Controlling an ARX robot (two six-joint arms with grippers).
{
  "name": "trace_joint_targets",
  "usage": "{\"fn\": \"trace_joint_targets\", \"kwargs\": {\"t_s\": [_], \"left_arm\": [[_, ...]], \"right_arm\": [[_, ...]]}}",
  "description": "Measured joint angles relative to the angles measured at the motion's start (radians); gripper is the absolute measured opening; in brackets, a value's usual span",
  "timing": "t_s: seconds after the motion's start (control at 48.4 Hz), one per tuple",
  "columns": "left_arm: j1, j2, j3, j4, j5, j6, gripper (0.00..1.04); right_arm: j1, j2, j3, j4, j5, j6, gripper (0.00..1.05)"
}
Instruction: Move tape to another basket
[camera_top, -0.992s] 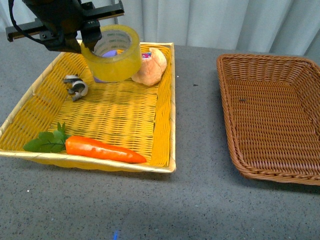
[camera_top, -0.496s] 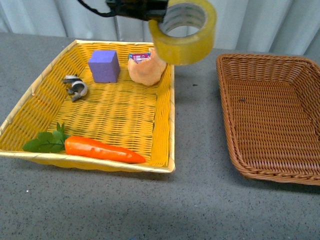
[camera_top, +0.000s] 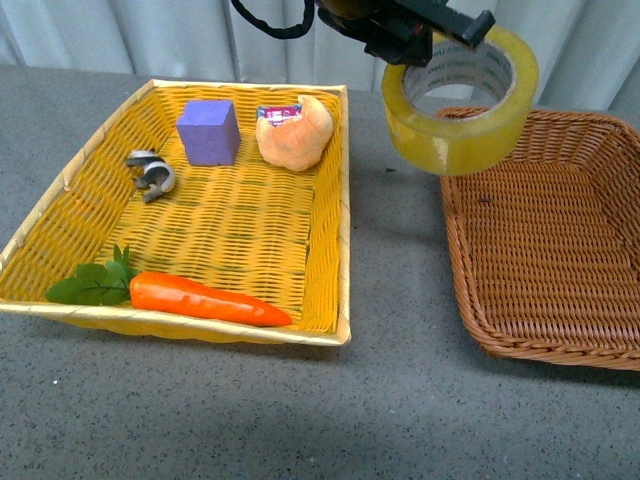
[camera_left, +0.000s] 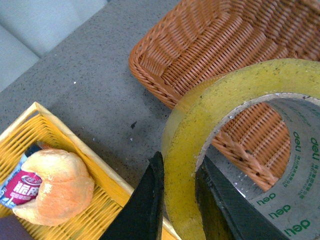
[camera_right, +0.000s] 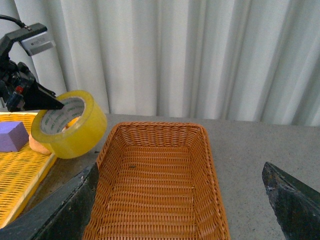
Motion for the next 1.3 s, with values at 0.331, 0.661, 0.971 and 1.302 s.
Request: {"fn": "trace_joint_targets", "kwargs": {"t_s": [0.331, 0.661, 0.971, 1.302], "left_arm": [[-0.035, 0.045, 0.068, -0.066, 0.034, 0.232, 0.15], [-0.047, 0.048, 0.076, -0.035, 0.066, 0.327, 0.15], [-0.044, 0.048, 0.076, -0.035, 0.065, 0.335, 0.15], [-0.044, 0.048, 0.076, -0.035, 0.065, 0.335, 0.15]], "right_arm": [[0.0, 0.0, 0.0, 0.0, 0.0, 0.0, 0.96], [0.0, 0.0, 0.0, 0.0, 0.0, 0.0, 0.96], [-0.103, 0.246, 0.097, 0.032, -0.261, -0.145, 0.96], [-0.082, 0.98, 0.524, 0.105, -0.281, -0.14, 0.96]]}}
